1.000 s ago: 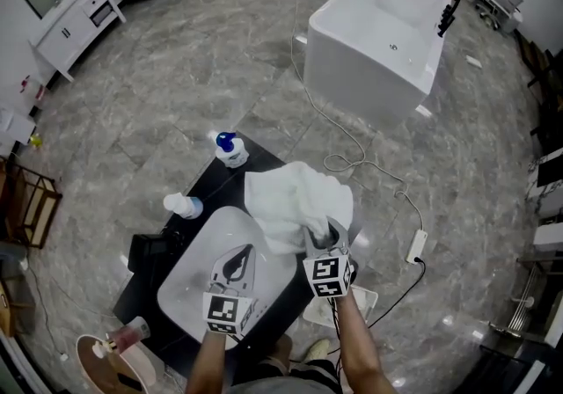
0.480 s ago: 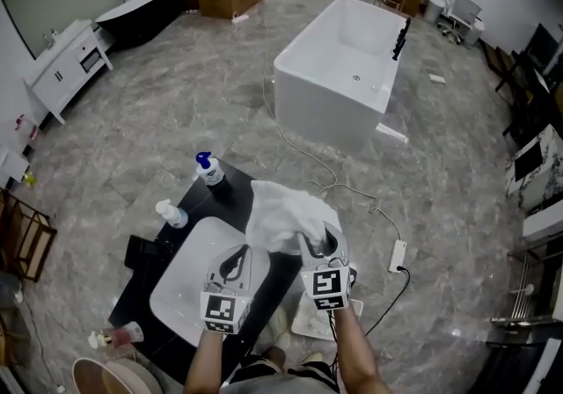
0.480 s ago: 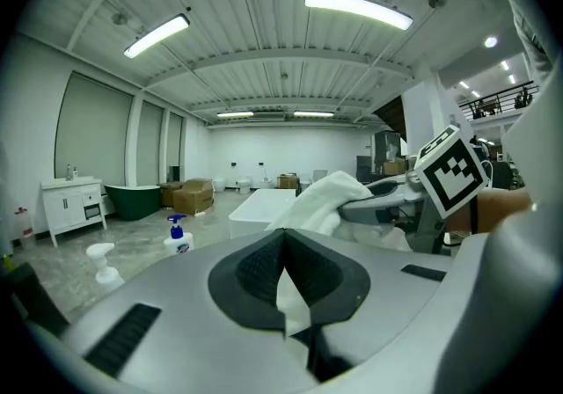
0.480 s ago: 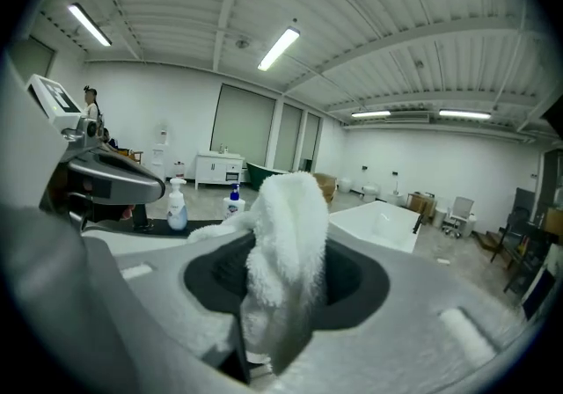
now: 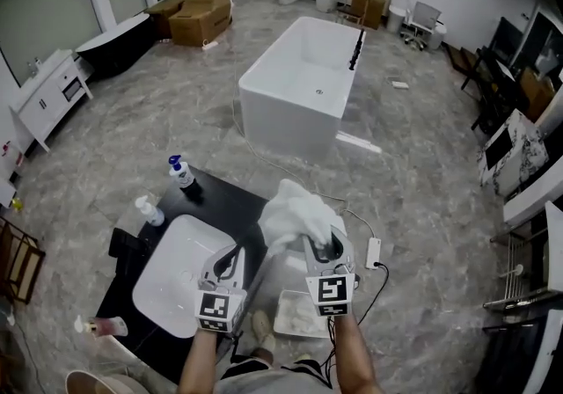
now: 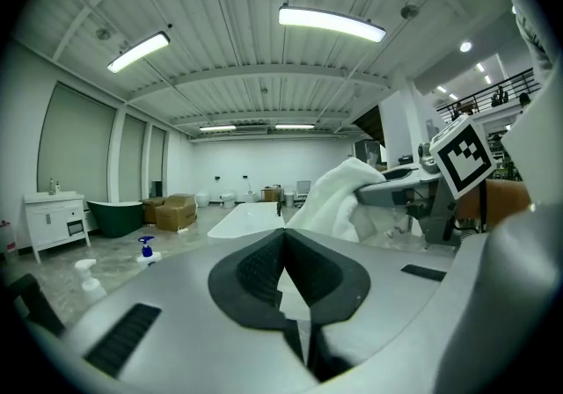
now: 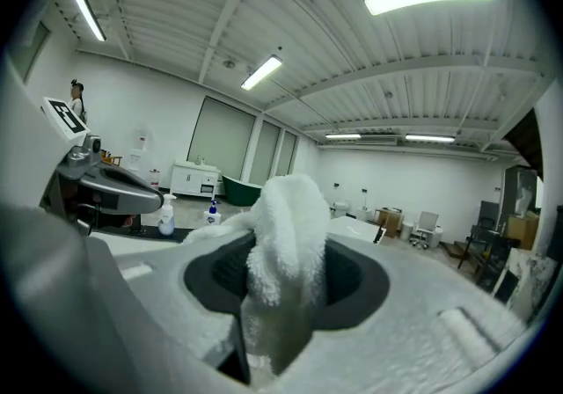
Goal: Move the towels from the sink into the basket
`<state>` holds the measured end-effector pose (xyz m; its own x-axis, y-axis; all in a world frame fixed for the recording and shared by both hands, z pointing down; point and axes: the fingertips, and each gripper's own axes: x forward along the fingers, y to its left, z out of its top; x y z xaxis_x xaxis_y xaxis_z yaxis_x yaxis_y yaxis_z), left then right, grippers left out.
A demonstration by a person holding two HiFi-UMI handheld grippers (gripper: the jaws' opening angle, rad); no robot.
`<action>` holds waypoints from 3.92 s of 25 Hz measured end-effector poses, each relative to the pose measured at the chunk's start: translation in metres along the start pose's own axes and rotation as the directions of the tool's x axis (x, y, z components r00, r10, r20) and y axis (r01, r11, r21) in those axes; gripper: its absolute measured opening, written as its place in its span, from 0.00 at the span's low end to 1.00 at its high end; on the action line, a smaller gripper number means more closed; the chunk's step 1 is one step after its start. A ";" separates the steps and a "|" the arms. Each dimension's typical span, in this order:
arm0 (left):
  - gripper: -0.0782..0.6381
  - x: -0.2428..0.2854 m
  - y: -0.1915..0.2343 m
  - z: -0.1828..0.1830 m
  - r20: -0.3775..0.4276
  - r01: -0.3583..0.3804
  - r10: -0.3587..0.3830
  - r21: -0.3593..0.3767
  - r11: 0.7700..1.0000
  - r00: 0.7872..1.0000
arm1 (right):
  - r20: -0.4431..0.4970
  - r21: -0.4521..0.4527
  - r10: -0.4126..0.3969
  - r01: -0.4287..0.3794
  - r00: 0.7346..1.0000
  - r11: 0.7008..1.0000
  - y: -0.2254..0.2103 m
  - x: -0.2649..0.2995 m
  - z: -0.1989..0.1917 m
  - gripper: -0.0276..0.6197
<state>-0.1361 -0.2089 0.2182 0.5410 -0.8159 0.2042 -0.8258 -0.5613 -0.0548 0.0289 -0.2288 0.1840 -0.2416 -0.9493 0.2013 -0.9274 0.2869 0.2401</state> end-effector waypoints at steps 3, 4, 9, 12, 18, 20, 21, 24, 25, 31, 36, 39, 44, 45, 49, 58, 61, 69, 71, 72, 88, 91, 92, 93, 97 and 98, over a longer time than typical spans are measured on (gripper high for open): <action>0.12 -0.009 -0.038 0.008 0.009 0.031 -0.031 0.020 0.999 0.999 | 0.008 -0.009 -0.037 0.037 0.999 0.999 -0.020 -0.041 -0.002 0.30; 0.12 -0.012 -0.049 0.010 0.014 0.038 -0.039 0.025 0.999 0.999 | 0.010 -0.010 -0.048 0.048 0.999 0.999 -0.026 -0.053 -0.003 0.30; 0.12 -0.033 -0.107 0.019 0.038 0.065 -0.067 0.044 0.997 0.997 | 0.005 -0.011 -0.077 0.077 0.997 0.997 -0.045 -0.117 -0.019 0.30; 0.12 -0.049 -0.139 0.017 0.046 0.076 -0.078 0.050 0.996 0.996 | 0.000 -0.013 -0.092 0.092 0.996 0.996 -0.051 -0.153 -0.032 0.30; 0.12 -0.083 -0.195 0.003 0.035 0.078 -0.079 0.040 0.996 0.996 | -0.010 -0.009 -0.095 0.095 0.995 0.995 -0.060 -0.214 -0.055 0.30; 0.12 -0.095 -0.209 -0.003 0.027 0.076 -0.077 0.036 0.996 0.997 | -0.014 -0.010 -0.089 0.089 0.996 0.996 -0.059 -0.231 -0.061 0.30; 0.12 -0.099 -0.214 -0.006 0.023 0.076 -0.077 0.037 0.996 0.997 | -0.015 -0.010 -0.086 0.086 0.996 0.996 -0.057 -0.238 -0.064 0.30; 0.12 -0.105 -0.228 -0.015 0.010 0.079 -0.079 0.046 0.996 0.997 | -0.015 -0.008 -0.076 0.076 0.997 0.997 -0.053 -0.254 -0.071 0.30; 0.12 -0.106 -0.232 -0.017 0.006 0.081 -0.082 0.048 0.996 0.997 | -0.016 -0.005 -0.073 0.073 0.997 0.997 -0.052 -0.259 -0.074 0.30; 0.12 -0.103 -0.247 -0.031 -0.026 0.109 -0.108 0.038 0.993 0.994 | -0.035 0.041 -0.088 0.089 0.996 0.995 -0.047 -0.278 -0.095 0.30; 0.12 -0.094 -0.246 -0.072 -0.084 0.161 -0.158 0.025 0.987 0.984 | -0.096 0.082 -0.095 0.103 0.991 0.991 -0.025 -0.275 -0.135 0.30; 0.12 -0.087 -0.246 -0.103 -0.125 0.193 -0.189 0.022 0.981 0.974 | -0.140 0.105 -0.094 0.109 0.986 0.988 -0.010 -0.265 -0.170 0.30; 0.12 -0.070 -0.246 -0.162 -0.165 0.221 -0.218 0.002 0.975 0.962 | -0.199 0.128 -0.080 0.107 0.977 0.986 0.010 -0.247 -0.240 0.30; 0.12 -0.066 -0.247 -0.176 -0.174 0.225 -0.221 0.002 0.974 0.960 | -0.210 0.132 -0.075 0.104 0.975 0.986 0.014 -0.244 -0.255 0.30; 0.12 -0.045 -0.252 -0.234 -0.199 0.228 -0.222 0.009 0.974 0.955 | -0.243 0.136 -0.055 0.090 0.968 0.987 0.029 -0.228 -0.317 0.30; 0.12 -0.006 -0.261 -0.376 -0.245 0.218 -0.225 -0.055 0.974 0.943 | -0.335 0.168 -0.017 0.078 0.942 0.983 0.067 -0.192 -0.474 0.31; 0.12 0.000 -0.260 -0.422 -0.266 0.210 -0.223 -0.075 0.975 0.938 | -0.356 0.177 -0.002 0.069 0.934 0.982 0.083 -0.183 -0.527 0.31; 0.12 0.013 -0.257 -0.540 -0.333 0.191 -0.221 -0.121 0.974 0.917 | -0.417 0.165 0.032 0.041 0.908 0.985 0.122 -0.156 -0.658 0.31; 0.12 0.011 -0.260 -0.568 -0.368 0.176 -0.222 -0.155 0.972 0.903 | -0.447 0.176 0.049 0.034 0.893 0.984 0.134 -0.155 -0.690 0.31; 0.12 0.013 -0.260 -0.581 -0.377 0.175 -0.224 -0.160 0.972 0.899 | -0.456 0.180 0.055 0.031 0.888 0.983 0.139 -0.152 -0.706 0.31; 0.12 0.039 -0.268 -0.688 -0.429 0.184 -0.250 -0.190 0.964 0.868 | -0.511 0.286 0.111 0.047 0.852 0.957 0.169 -0.114 -0.841 0.50; 0.12 0.039 -0.265 -0.680 -0.429 0.186 -0.251 -0.189 0.964 0.868 | -0.477 0.342 0.117 0.062 0.871 0.937 0.168 -0.112 -0.830 0.66; 0.12 0.039 -0.263 -0.677 -0.426 0.183 -0.249 -0.189 0.965 0.870 | -0.478 0.342 0.117 0.062 0.870 0.938 0.169 -0.112 -0.828 0.66; 0.12 0.038 -0.261 -0.673 -0.421 0.180 -0.245 -0.189 0.965 0.873 | -0.481 0.338 0.118 0.059 0.869 0.939 0.169 -0.112 -0.825 0.66; 0.12 0.039 -0.255 -0.648 -0.396 0.184 -0.237 -0.168 0.968 0.887 | -0.478 0.326 0.116 0.054 0.870 0.944 0.163 -0.114 -0.801 0.66; 0.12 0.039 -0.254 -0.638 -0.388 0.186 -0.237 -0.164 0.969 0.891 | -0.472 0.329 0.112 0.057 0.874 0.943 0.160 -0.115 -0.790 0.66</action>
<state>-0.0065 -0.0097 0.8639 0.6156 -0.5399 0.5741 -0.7255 -0.6727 0.1454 0.1345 0.0281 0.9495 -0.1800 -0.7372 0.6513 -0.9819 0.1740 -0.0743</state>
